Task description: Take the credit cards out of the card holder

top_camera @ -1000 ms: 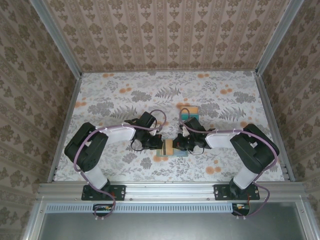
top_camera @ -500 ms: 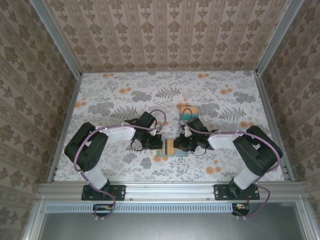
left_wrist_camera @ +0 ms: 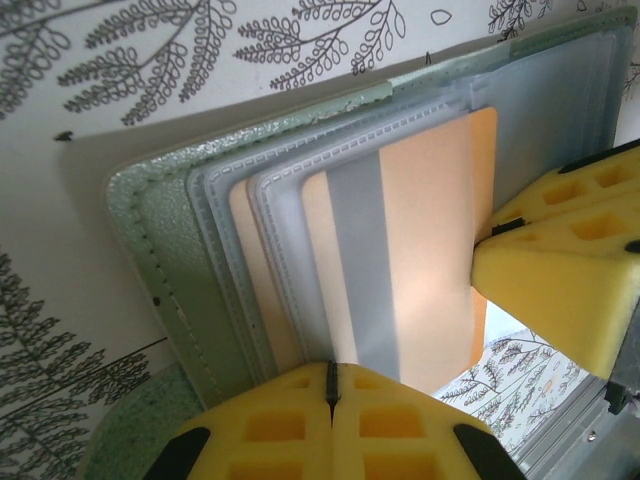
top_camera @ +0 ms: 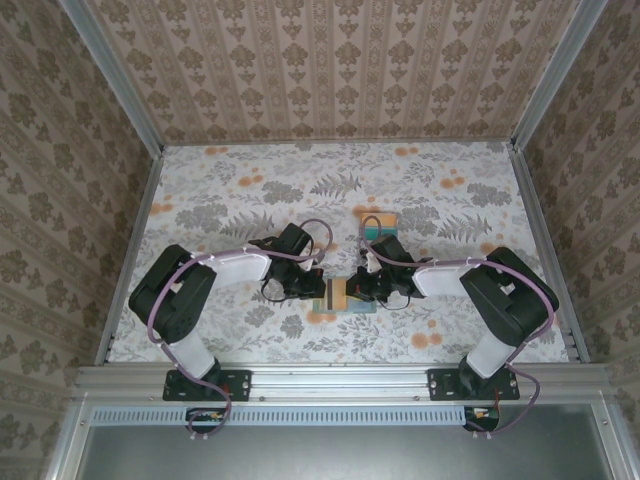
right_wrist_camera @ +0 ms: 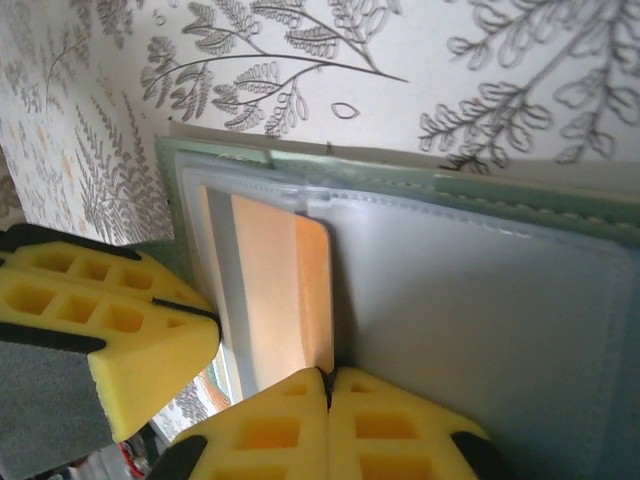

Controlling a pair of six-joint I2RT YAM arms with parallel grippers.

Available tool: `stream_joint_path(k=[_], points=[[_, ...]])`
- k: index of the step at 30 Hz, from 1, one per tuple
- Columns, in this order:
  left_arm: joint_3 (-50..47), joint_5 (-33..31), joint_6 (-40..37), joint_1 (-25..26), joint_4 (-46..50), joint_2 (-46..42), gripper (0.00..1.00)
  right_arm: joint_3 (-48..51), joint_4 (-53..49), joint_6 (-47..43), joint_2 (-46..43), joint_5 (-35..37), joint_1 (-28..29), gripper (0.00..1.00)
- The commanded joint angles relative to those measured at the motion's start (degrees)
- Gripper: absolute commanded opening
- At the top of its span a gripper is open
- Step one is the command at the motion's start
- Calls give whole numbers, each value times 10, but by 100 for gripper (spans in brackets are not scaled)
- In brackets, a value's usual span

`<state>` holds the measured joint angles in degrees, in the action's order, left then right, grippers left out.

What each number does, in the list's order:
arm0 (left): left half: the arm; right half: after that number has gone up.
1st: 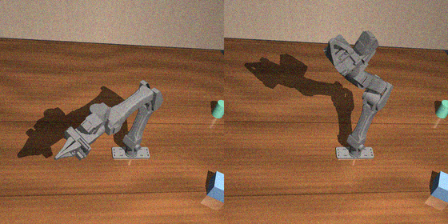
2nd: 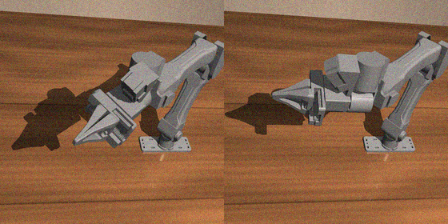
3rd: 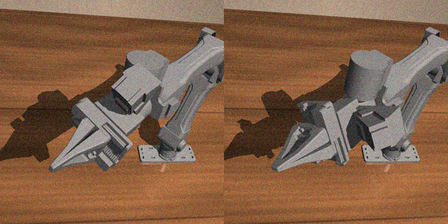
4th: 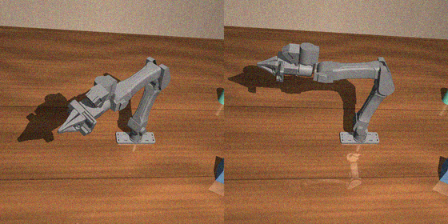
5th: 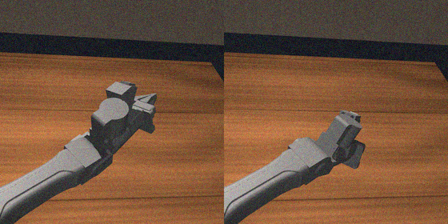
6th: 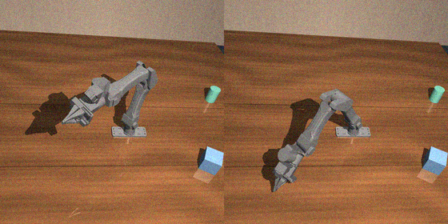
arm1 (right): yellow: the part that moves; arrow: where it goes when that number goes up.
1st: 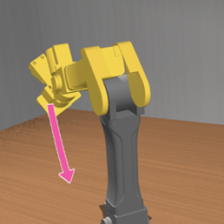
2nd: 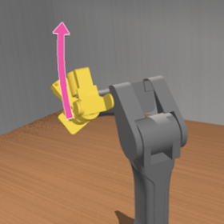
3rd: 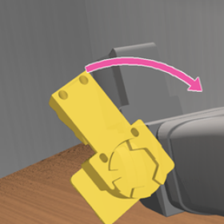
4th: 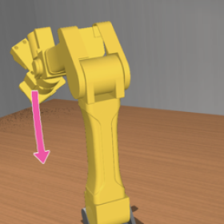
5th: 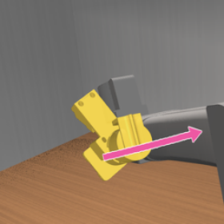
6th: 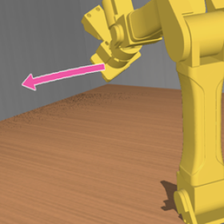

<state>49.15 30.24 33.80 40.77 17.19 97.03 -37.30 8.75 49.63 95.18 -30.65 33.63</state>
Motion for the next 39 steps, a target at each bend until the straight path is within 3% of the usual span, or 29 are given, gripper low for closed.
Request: stream_joint_path(k=[1, 23, 32, 39], points=[[-8, -20, -8, 0, 20, 19, 0, -7, -16, -10, 3, 11, 4, 0], [-1, -19, -16, -4, 25, 24, 0, 39, -132, -85, -100, 21, -61, 0], [2, -18, -20, -6, 26, 25, 0, 65, -191, -121, -179, 16, -108, 0], [15, -17, -22, -9, 35, 5, 0, 19, -288, -157, -267, 37, -121, 0]])
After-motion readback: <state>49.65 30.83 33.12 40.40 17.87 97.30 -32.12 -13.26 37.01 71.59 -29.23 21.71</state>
